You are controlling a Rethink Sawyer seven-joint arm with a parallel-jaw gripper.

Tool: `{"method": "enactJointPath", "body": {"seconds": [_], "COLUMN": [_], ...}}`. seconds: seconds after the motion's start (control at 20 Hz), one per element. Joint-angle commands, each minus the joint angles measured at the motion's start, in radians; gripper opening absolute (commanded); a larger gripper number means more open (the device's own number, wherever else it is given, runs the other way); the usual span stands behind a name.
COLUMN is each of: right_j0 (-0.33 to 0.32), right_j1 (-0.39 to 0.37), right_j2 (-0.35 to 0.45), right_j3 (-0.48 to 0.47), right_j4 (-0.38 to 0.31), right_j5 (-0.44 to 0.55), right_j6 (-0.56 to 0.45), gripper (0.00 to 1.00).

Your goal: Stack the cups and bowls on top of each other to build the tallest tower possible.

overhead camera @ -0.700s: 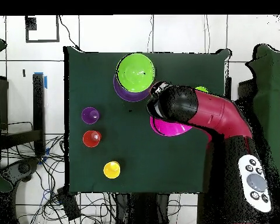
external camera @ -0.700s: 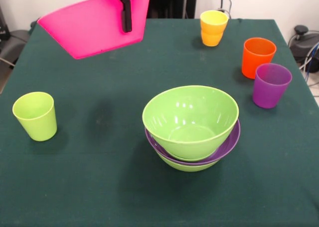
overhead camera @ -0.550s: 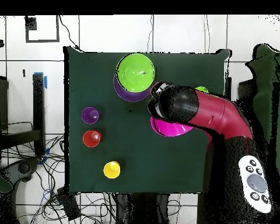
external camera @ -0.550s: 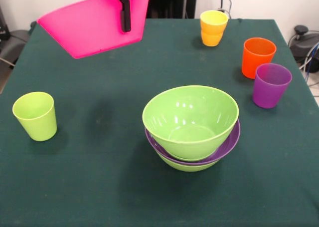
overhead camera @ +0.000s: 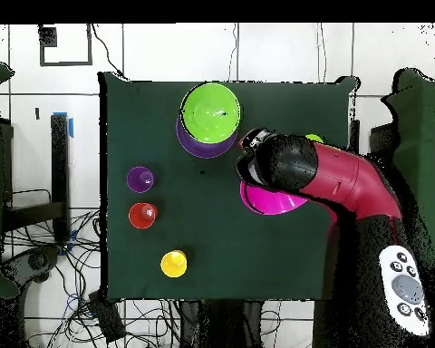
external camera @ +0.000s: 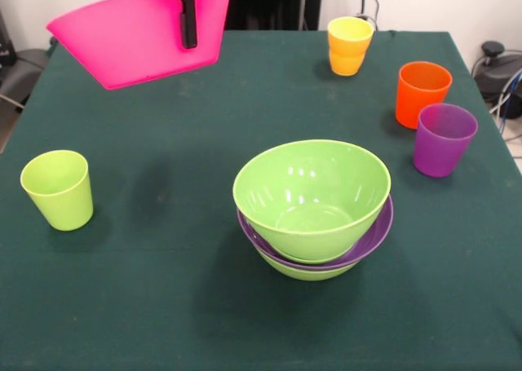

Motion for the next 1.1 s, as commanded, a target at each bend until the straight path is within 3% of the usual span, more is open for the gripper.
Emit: {"method": "enactJointPath", "body": {"seconds": [0.05,0.7,1.1], "right_j0": [-0.013,-0.043,-0.104], "right_j1": [0.008,0.010,0.058], "right_j2": [0.126,0.248,0.341], "right_j3": [-0.062,-0.085,-0.146], "right_j4": [-0.061,-0.123,-0.219], "right_j5": [0.138,0.170,0.226], "right_j6": [-0.228,-0.348,-0.535], "gripper": [0.00,0.00,0.00]}}
